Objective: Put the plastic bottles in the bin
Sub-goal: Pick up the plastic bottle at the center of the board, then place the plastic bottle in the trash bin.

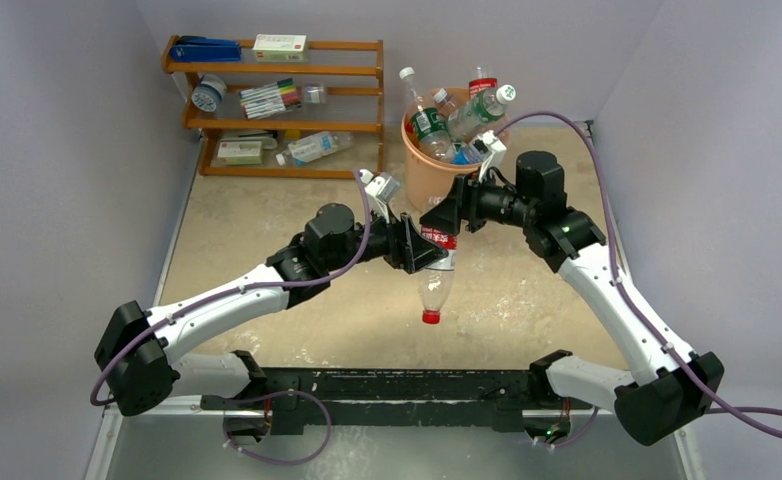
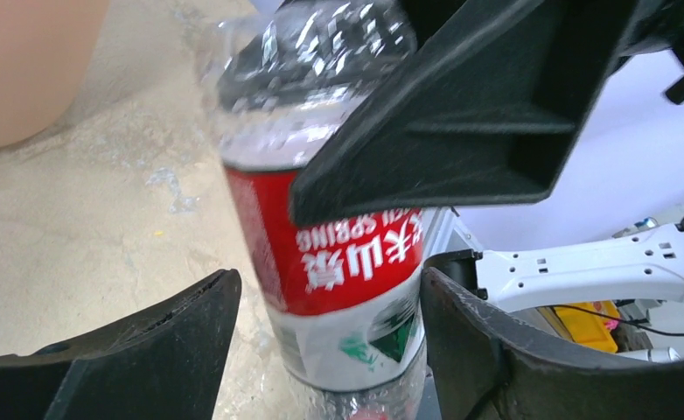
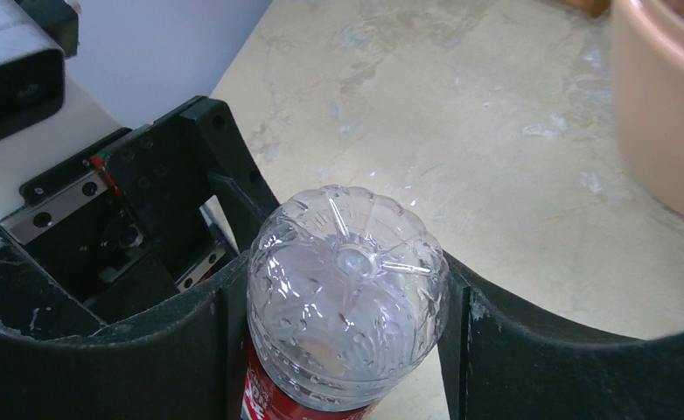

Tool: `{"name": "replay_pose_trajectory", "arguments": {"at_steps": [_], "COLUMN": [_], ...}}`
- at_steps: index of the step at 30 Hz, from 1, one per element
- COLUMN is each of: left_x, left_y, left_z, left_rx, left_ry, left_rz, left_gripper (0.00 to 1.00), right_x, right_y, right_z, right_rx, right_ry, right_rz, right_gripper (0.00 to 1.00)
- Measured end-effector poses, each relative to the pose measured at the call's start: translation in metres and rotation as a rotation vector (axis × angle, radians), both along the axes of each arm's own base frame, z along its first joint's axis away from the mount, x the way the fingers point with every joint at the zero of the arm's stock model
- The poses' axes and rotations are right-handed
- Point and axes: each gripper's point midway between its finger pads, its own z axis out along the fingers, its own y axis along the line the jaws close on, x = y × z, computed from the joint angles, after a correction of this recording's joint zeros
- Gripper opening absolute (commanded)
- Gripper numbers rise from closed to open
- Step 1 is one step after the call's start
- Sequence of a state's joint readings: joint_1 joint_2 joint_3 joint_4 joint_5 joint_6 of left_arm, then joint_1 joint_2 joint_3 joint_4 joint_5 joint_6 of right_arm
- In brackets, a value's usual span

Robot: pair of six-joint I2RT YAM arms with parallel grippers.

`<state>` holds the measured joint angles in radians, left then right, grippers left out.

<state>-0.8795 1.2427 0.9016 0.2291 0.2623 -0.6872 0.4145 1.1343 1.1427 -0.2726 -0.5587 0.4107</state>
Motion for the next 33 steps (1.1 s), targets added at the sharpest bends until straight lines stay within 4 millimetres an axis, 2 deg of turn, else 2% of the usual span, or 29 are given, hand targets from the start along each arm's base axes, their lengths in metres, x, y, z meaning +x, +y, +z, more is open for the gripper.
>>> {"name": "replay_pose_trajectory", "arguments": {"at_steps": [3,5,10,14,20,26,33], "left_x": [0.002,0.003,0.007,0.013,0.021,0.022,0.021], "left_y": [0.006,0.012,0.035,0.052,0.065,0.071,0.072], "left_z": [-0.002,0.000,0.009,0.007,-0.002,-0.010,-0.010], "left_rx": [0.019,0.025,0.050,0.086,0.132,0.154,0.156], "left_ry": [0.010,0.009,-0.010,-0.011,0.001,0.009,0.011], "left_rz": [0.033,0.063,0.158,0.244,0.319,0.344,0.347], "left_gripper": [0.77,0.77,0.79,0.79,0.79,0.79,0.79], "right_x": [0.008,0.015,0.040,0.057,0.079,0.095,0.119], "right_y": [-0.008,-0.015,-0.039,-0.062,-0.097,-0.124,-0.136], "right_z": [0.008,0.021,0.081,0.128,0.174,0.196,0.186], "right_rx": [-0.032,-0.057,-0.096,-0.116,-0.142,-0.137,-0.169], "right_ry": [-0.027,-0.069,-0.242,-0.384,-0.546,-0.649,-0.691], "right_rz": [-0.057,-0.106,-0.262,-0.403,-0.624,-0.806,-0.919], "right_gripper": [0.56,0.56,0.55,0.54,0.52,0.52,0.51]}}
